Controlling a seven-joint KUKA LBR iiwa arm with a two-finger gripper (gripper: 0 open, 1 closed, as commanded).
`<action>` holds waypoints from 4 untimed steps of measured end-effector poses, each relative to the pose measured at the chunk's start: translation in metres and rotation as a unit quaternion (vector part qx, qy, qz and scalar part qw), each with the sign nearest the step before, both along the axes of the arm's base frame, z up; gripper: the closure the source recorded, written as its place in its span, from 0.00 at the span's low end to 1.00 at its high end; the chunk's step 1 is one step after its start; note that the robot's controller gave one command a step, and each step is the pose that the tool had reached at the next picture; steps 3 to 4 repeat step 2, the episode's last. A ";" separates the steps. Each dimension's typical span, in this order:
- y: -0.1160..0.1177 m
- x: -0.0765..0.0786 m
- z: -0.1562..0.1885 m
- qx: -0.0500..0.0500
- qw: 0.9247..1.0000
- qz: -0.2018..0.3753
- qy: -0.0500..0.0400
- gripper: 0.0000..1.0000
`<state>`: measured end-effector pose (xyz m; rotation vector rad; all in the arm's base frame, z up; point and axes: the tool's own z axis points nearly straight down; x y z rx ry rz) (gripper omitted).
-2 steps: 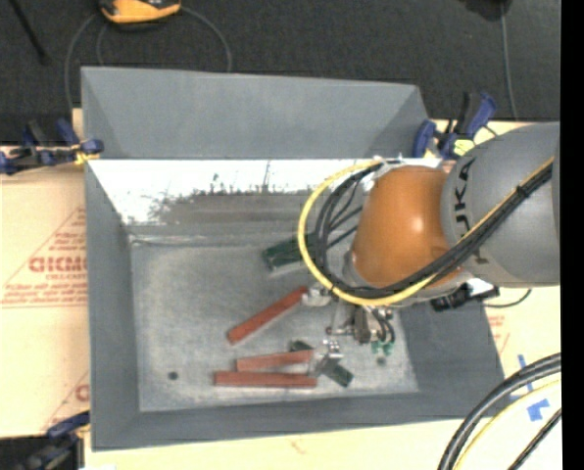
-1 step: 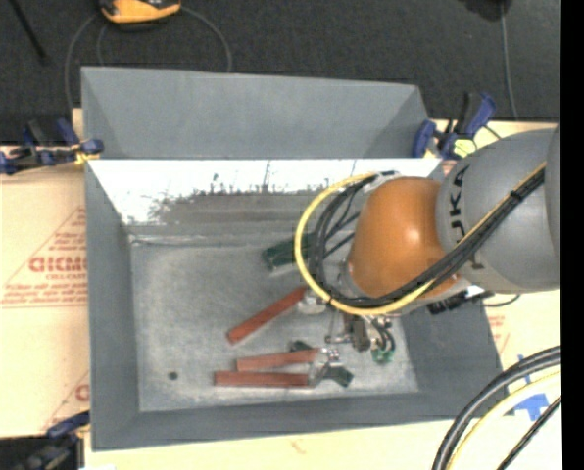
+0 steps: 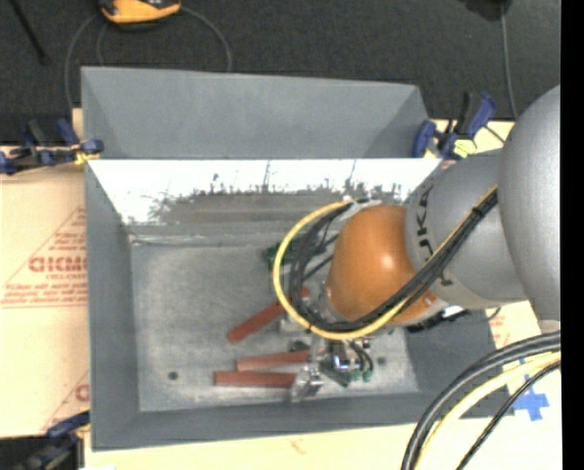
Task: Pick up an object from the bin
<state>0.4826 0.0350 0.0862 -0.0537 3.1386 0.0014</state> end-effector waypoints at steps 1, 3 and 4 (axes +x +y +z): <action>0.008 0.002 -0.006 -0.001 1.000 0.024 -0.007 1.00; 0.008 0.002 -0.006 -0.001 1.000 0.024 -0.007 1.00; 0.008 0.002 -0.006 -0.001 1.000 0.024 -0.007 1.00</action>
Offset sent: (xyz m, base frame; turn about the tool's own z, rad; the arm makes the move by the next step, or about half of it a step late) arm 0.0000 0.0000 0.0000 0.0000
